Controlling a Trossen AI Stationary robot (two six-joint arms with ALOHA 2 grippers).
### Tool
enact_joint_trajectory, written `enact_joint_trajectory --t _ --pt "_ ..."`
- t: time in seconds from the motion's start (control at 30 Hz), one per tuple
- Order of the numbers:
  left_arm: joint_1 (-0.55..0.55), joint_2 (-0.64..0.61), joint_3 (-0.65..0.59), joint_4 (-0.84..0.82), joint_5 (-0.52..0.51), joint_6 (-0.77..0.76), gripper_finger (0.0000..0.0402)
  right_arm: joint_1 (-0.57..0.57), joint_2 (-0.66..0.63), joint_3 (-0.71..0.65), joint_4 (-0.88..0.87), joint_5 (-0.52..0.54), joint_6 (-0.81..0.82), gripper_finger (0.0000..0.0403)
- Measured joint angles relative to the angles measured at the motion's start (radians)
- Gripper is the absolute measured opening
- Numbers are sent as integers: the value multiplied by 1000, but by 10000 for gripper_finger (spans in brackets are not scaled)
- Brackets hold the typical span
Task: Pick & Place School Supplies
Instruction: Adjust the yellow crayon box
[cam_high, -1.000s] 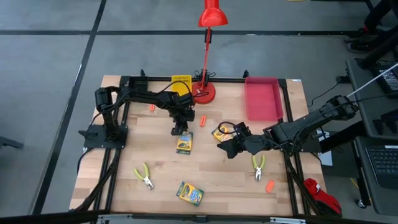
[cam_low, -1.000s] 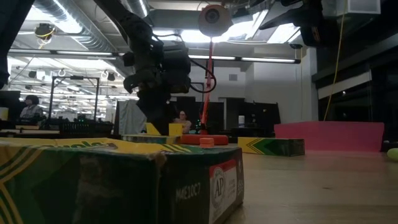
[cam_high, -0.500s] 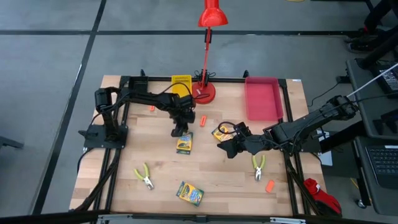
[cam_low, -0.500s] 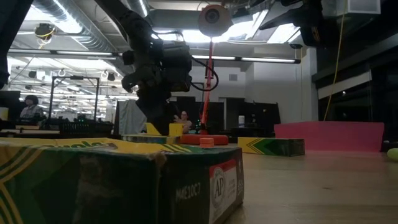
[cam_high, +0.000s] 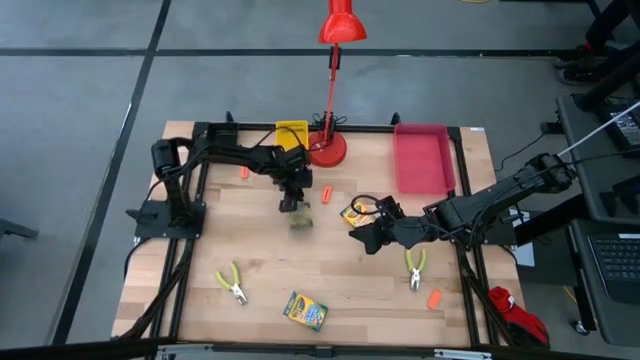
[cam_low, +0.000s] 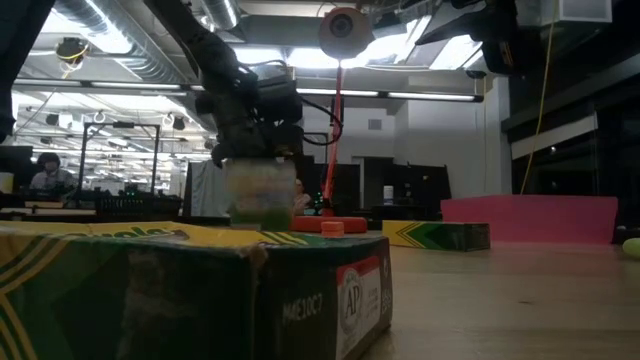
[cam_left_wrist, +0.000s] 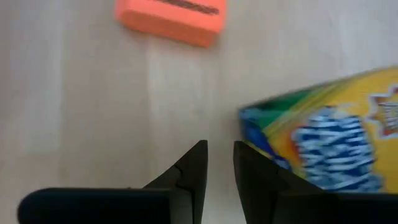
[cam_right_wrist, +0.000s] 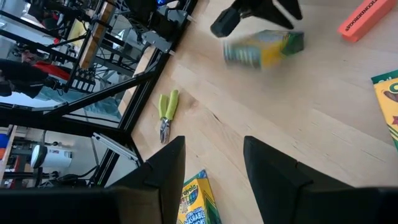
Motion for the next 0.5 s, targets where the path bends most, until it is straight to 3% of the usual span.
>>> enact_joint_trajectory --t 0.3,0.5 --pt "68 0 0 20 26 -36 73 0 0 0 1 -8 0 166" --pt "34 -14 0 -89 81 -14 73 4 0 0 7 -7 0 166"
